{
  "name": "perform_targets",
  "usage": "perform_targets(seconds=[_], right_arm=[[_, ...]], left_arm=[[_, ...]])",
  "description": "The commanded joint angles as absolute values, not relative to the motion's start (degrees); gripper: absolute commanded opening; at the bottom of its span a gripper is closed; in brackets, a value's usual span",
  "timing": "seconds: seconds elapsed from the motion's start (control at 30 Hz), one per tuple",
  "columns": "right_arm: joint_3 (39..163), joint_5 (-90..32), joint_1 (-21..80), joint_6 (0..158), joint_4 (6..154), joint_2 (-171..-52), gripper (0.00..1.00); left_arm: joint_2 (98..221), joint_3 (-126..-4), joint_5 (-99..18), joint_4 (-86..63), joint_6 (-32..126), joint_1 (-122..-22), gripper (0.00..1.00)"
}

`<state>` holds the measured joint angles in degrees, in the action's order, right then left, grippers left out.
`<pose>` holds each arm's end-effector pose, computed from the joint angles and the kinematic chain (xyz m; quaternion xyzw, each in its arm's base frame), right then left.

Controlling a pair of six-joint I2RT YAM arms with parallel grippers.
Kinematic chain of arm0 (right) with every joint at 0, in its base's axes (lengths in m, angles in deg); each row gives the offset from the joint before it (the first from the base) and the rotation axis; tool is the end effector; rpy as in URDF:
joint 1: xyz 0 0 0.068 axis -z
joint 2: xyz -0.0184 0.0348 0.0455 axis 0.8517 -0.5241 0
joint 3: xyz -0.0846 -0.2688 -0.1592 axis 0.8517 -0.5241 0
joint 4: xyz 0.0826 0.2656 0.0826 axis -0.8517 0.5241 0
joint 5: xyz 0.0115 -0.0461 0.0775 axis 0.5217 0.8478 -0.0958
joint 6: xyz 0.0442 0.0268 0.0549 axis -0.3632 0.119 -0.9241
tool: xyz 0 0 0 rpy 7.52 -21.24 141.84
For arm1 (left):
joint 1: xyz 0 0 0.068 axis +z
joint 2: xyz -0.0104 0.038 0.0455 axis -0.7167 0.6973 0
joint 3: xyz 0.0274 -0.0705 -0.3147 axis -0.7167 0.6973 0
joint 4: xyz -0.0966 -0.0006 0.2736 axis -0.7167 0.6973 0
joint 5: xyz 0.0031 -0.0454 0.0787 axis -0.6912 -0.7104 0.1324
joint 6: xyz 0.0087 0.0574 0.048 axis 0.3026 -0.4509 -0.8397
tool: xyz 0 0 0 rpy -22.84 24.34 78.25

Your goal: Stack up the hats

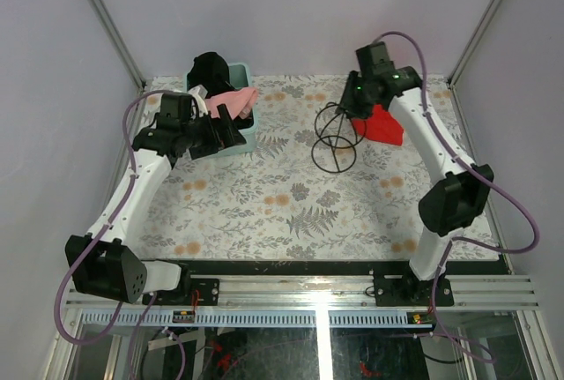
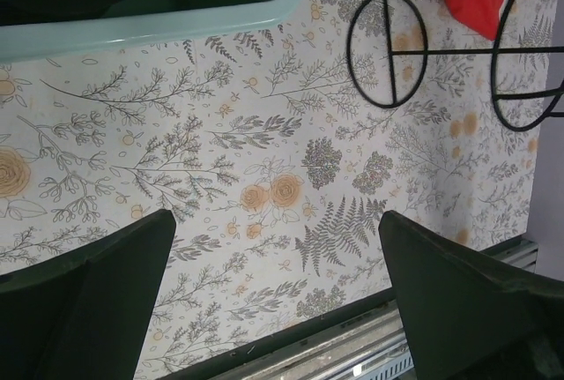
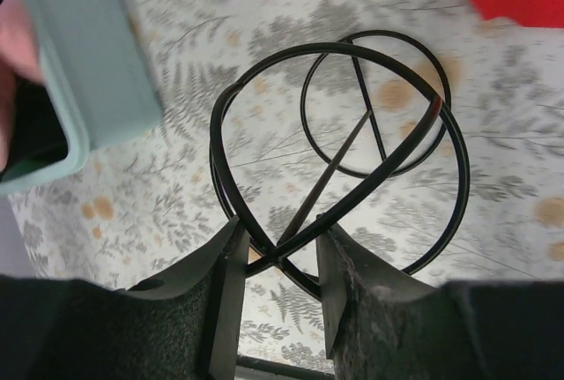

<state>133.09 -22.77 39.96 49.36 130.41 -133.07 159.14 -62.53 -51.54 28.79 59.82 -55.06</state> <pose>0.4318 0.1451 0.4058 0.1429 0.9157 0.1801 0.3295 0.3074 -0.0715 0.3633 -0.0535 0.9049 -0.2625 0.3309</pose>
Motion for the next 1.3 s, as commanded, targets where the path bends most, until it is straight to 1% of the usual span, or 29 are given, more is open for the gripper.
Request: perform_targets(seconds=[0.0,0.13,0.27,0.63,0.8,0.87,0.97,1.0,1.13,1.27], right_arm=[[137.13,-24.68,31.62,47.75,137.31,-137.74,0.00],[137.71,-24.90,26.92,46.72,137.73,-138.86,0.00],[136.72,-24.30,24.61,46.52,139.06,-137.92,0.00],[129.47,-22.67,23.58,46.86,141.47,-130.45,0.01],[127.08,-21.59,23.59,47.50,141.62,-128.43,0.05],[127.03,-21.92,23.57,48.02,141.83,-128.23,0.12],[127.21,-21.84,23.58,48.48,141.71,-127.46,0.34],[127.34,-21.68,23.59,48.69,141.65,-127.12,0.37],[127.73,-19.85,23.59,49.62,141.63,-125.85,0.47],[126.76,-17.49,23.59,50.58,141.51,-122.71,0.53]], left_arm=[[158.05,-65.58,-48.61,30.91,60.41,-54.21,1.00],[158.34,-67.16,-47.82,32.06,60.90,-53.39,1.00],[158.23,-68.05,-46.75,32.73,61.10,-52.74,1.00],[159.71,-70.12,-45.68,33.45,62.61,-51.23,1.00],[161.28,-71.52,-45.90,33.31,63.21,-51.00,1.00],[161.74,-71.84,-45.26,33.03,63.40,-50.98,1.00],[162.86,-72.48,-44.73,32.72,63.52,-50.78,1.00],[163.30,-73.00,-44.64,32.86,63.56,-50.72,1.00],[165.12,-75.67,-43.78,32.83,63.68,-50.65,1.00],[166.55,-77.93,-40.60,32.79,65.05,-50.70,1.00]])
